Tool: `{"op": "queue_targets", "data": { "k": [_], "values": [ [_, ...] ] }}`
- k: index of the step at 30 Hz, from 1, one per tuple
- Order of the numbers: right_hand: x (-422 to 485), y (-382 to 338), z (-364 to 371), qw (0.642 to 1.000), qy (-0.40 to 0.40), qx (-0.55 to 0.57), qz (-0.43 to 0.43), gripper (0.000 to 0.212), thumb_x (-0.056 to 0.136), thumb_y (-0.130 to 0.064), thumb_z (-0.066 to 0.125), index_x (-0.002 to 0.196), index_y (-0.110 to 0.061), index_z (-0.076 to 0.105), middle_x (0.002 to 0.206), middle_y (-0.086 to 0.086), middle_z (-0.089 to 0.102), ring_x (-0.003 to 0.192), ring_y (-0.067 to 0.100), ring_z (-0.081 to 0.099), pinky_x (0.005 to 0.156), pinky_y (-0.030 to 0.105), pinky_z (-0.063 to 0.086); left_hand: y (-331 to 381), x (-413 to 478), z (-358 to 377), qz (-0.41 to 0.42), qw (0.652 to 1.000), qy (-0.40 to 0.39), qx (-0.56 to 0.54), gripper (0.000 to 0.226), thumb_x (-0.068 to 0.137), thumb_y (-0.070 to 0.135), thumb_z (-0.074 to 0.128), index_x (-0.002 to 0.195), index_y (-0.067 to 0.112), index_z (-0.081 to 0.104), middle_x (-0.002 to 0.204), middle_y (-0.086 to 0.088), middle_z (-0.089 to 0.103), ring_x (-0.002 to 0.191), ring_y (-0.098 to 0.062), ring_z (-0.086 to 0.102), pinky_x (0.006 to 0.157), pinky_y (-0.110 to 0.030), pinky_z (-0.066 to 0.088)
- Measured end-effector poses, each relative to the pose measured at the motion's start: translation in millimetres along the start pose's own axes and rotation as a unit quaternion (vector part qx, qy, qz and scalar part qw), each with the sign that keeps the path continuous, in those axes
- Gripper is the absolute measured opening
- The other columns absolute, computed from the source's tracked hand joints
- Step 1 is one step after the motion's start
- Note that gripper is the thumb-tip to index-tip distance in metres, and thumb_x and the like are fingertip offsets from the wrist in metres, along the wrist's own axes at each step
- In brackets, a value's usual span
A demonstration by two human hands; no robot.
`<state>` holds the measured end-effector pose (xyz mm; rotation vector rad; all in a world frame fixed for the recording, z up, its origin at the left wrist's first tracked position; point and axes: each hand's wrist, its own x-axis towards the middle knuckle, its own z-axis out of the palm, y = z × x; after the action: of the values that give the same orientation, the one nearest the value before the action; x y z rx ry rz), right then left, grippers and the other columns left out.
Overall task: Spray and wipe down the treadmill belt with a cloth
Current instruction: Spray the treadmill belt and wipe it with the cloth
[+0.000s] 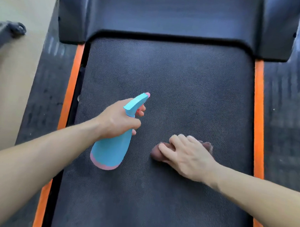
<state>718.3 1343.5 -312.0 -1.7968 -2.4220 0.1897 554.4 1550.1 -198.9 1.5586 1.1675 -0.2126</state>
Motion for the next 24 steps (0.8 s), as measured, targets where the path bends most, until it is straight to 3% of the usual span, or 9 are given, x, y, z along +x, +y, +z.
{"op": "queue_targets", "data": {
  "k": [2,6,9,11,14,16,18,21,24],
  "values": [
    [27.2,24.4,-2.2,0.998,0.022,-0.011,0.052,0.034,0.1,-0.048,0.047,0.116,-0.021,0.058,0.094,0.01,0.051,0.077,0.03,0.051,0.063,0.042,0.04,-1.5,-0.1,-1.2,0.002,1.0,-0.006,0.0,0.044,0.072,0.01,0.066,0.113,0.025,0.069,0.115,0.004,0.072,0.067,-0.013,0.075,0.064,-0.023,0.06],
    [107.0,102.2,-23.4,0.959,0.079,-0.033,0.27,0.036,0.097,-0.049,0.051,0.115,-0.019,0.054,0.107,0.018,0.052,0.091,0.038,0.055,0.069,0.047,0.046,-2.5,2.8,-6.7,0.001,1.0,0.008,0.012,0.038,0.086,-0.005,0.063,0.107,0.027,0.068,0.116,0.005,0.073,0.068,-0.018,0.077,0.063,-0.018,0.055],
    [126.5,109.8,-23.9,0.943,0.084,-0.038,0.32,0.035,0.098,-0.046,0.052,0.118,-0.017,0.051,0.112,0.019,0.05,0.095,0.039,0.053,0.073,0.049,0.046,-0.3,2.8,-12.3,0.011,1.0,0.014,0.012,0.038,0.086,-0.005,0.063,0.108,0.026,0.068,0.119,0.002,0.073,0.069,-0.017,0.077,0.061,-0.017,0.054],
    [105.9,67.5,-13.6,0.959,0.09,-0.05,0.262,0.036,0.096,-0.044,0.056,0.118,-0.016,0.055,0.107,0.019,0.05,0.088,0.038,0.053,0.067,0.046,0.044,2.1,-1.5,-17.8,0.011,1.0,0.014,0.011,0.038,0.086,-0.004,0.062,0.111,0.025,0.069,0.119,0.003,0.073,0.069,-0.015,0.077,0.06,-0.016,0.054],
    [49.7,-9.1,0.4,0.998,0.031,-0.014,0.057,0.039,0.092,-0.036,0.062,0.125,-0.015,0.055,0.101,0.015,0.049,0.082,0.033,0.05,0.064,0.044,0.04,0.9,-9.5,-27.9,0.019,1.0,0.014,0.016,0.046,0.08,0.002,0.066,0.121,0.023,0.069,0.117,0.004,0.073,0.076,-0.013,0.075,0.065,-0.022,0.061],
    [32.7,-19.5,1.4,0.999,-0.003,-0.013,-0.052,0.04,0.091,-0.03,0.061,0.128,-0.016,0.053,0.101,0.014,0.049,0.081,0.031,0.049,0.065,0.044,0.042,-2.4,-16.0,-33.4,0.019,1.0,0.007,0.016,0.052,0.076,0.006,0.065,0.125,0.026,0.068,0.117,0.003,0.072,0.081,-0.019,0.075,0.073,-0.032,0.066],
    [40.1,-6.3,-1.2,0.995,-0.012,-0.037,-0.097,0.034,0.095,-0.033,0.057,0.125,-0.018,0.054,0.099,0.012,0.05,0.08,0.03,0.05,0.065,0.044,0.044,-6.5,-22.8,-36.3,0.016,0.999,0.006,0.028,0.047,0.084,-0.002,0.064,0.124,0.023,0.068,0.118,0.003,0.072,0.073,-0.015,0.074,0.067,-0.023,0.062],
    [76.4,19.1,-4.8,0.994,0.04,-0.03,0.096,0.033,0.099,-0.047,0.049,0.115,-0.02,0.057,0.099,0.014,0.051,0.082,0.033,0.055,0.064,0.044,0.044,-12.8,-32.0,-36.0,0.009,0.999,-0.003,0.044,0.051,0.085,-0.005,0.063,0.128,0.022,0.067,0.119,0.002,0.072,0.069,-0.01,0.073,0.062,-0.015,0.057],
    [101.6,27.5,-9.1,0.939,0.066,-0.023,0.336,0.034,0.096,-0.047,0.054,0.116,-0.019,0.055,0.105,0.017,0.052,0.088,0.037,0.054,0.066,0.046,0.045,-18.3,-38.2,-34.1,0.01,0.999,-0.025,0.036,0.06,0.075,0.009,0.066,0.132,0.027,0.065,0.119,0.003,0.072,0.069,-0.006,0.074,0.064,-0.017,0.057]
  ]
}}
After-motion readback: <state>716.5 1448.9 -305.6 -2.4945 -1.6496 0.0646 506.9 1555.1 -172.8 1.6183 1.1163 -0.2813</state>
